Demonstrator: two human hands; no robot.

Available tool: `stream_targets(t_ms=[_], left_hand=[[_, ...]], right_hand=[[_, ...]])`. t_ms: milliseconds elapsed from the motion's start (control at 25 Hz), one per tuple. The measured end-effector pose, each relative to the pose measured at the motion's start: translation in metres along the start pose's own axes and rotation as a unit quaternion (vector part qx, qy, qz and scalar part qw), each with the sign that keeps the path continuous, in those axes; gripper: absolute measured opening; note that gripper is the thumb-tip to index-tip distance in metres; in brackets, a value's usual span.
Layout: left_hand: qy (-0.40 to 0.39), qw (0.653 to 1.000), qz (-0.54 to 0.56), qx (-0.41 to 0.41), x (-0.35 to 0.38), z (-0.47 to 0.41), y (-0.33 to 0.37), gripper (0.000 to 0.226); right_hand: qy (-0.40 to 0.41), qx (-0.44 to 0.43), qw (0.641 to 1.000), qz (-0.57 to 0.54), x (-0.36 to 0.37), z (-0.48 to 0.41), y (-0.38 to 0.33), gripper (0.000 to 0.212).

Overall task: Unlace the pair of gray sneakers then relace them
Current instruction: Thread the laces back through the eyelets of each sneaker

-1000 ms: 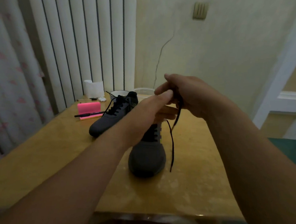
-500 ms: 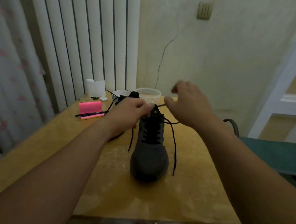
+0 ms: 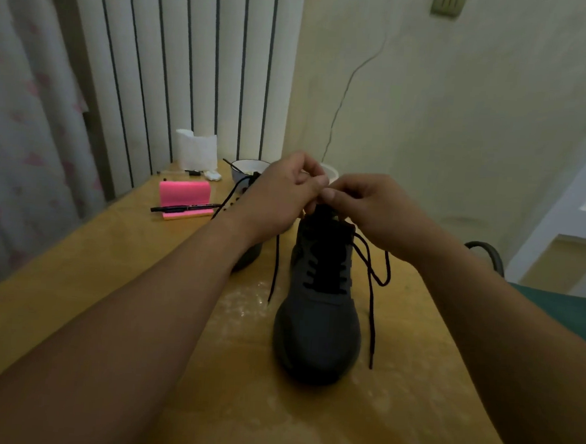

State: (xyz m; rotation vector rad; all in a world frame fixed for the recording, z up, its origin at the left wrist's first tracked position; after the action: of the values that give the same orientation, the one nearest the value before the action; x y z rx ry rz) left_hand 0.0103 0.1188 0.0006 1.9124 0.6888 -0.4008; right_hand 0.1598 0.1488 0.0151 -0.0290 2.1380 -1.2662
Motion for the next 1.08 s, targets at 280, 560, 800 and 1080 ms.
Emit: stream_targets(t_ms=[280, 560, 800, 1080], left_hand=[[0.003, 0.999, -0.018, -0.041, 0.037, 0.021, -0.050, 0.021], [0.001, 0.992, 0.085, -0.089, 0.045, 0.022, -0.064, 0.011], [-0.035, 0.987, 0.130, -0.090, 0.041, 0.031, -0.074, 0.024], [-0.027, 0.990, 0.117, -0.071, 0.044, 0.029, -0.081, 0.025]], right_hand=[[0.101, 0.067, 0.987, -0.102, -0.020, -0.009, 0.036, 0.017], [0.101, 0.057, 0.982, -0.149, -0.017, -0.005, 0.030, 0.019], [0.066, 0.037, 0.997, -0.014, 0.010, -0.005, 0.036, 0.013], [0.007, 0.023, 0.992, 0.120, 0.019, -0.014, 0.033, 0.013]])
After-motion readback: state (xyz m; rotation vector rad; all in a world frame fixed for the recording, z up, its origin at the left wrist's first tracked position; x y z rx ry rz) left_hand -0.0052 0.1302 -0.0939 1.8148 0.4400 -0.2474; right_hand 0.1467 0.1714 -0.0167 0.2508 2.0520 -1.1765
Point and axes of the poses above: each hand's wrist, its own z-axis away from the middle knuckle, its own x-axis out of the palm, y = z × x, the point moved 7 cm from there along -z, towards the middle knuckle, and after that the axes turned 15 degrees about -z, right-handed, at the moved point
